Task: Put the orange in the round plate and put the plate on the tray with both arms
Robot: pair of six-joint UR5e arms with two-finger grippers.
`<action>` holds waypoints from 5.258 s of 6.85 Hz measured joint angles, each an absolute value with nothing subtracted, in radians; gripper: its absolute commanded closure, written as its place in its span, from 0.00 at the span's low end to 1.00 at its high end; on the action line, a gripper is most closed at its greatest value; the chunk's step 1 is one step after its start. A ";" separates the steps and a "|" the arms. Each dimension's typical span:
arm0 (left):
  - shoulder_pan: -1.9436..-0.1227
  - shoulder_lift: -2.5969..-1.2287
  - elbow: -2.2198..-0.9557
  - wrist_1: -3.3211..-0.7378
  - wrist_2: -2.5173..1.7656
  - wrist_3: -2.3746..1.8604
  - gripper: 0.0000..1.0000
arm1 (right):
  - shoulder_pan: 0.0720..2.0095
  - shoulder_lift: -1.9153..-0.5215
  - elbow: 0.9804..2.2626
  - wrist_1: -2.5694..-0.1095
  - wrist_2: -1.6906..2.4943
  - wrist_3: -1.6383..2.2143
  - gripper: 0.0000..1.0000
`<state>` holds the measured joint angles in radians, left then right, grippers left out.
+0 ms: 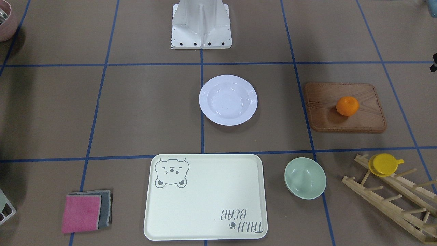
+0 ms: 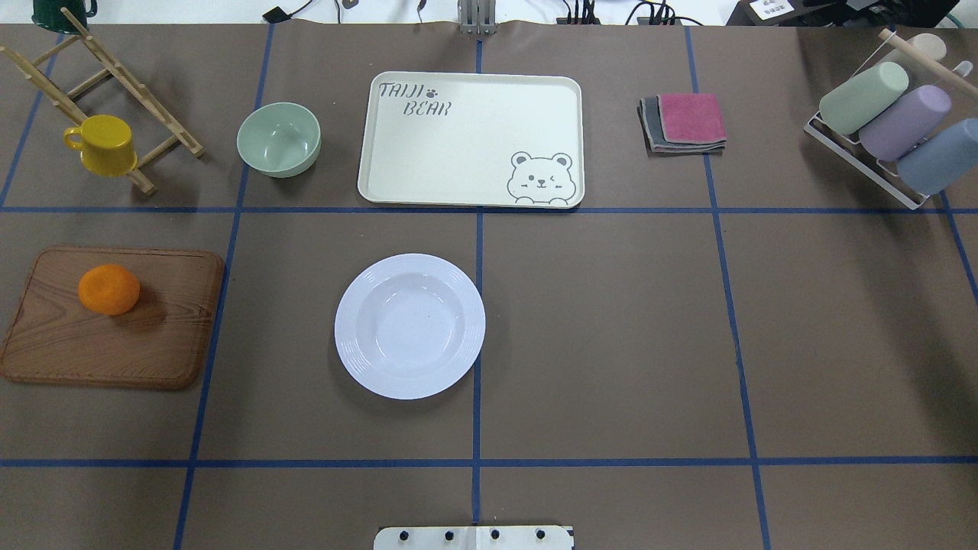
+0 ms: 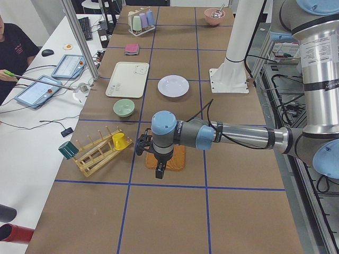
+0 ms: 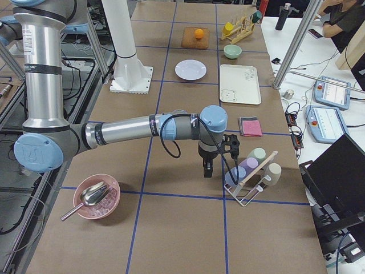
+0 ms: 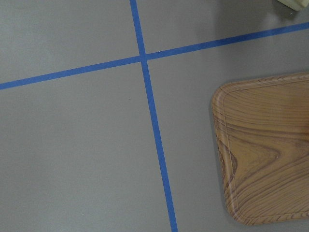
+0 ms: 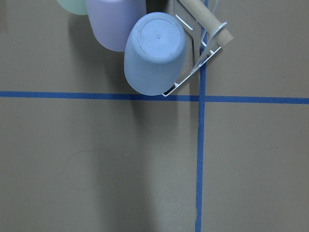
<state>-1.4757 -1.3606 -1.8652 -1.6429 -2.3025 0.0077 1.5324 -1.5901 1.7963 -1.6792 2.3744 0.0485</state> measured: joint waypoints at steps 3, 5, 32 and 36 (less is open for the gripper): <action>-1.472 -1.364 -1.875 -1.642 -2.303 -0.014 0.01 | 1.515 -1.587 1.815 -1.634 2.409 0.057 0.00; -1.455 -1.381 -1.899 -1.652 -2.307 -0.151 0.01 | 1.446 -1.542 1.869 -1.610 2.557 0.213 0.00; -0.890 -1.610 -1.738 -1.988 -2.153 -1.031 0.29 | 0.529 -1.294 1.753 -0.354 1.983 1.703 0.02; -0.823 -1.876 -1.806 -1.756 -2.156 -1.223 0.28 | 0.475 -1.129 1.584 -0.336 1.802 1.688 0.05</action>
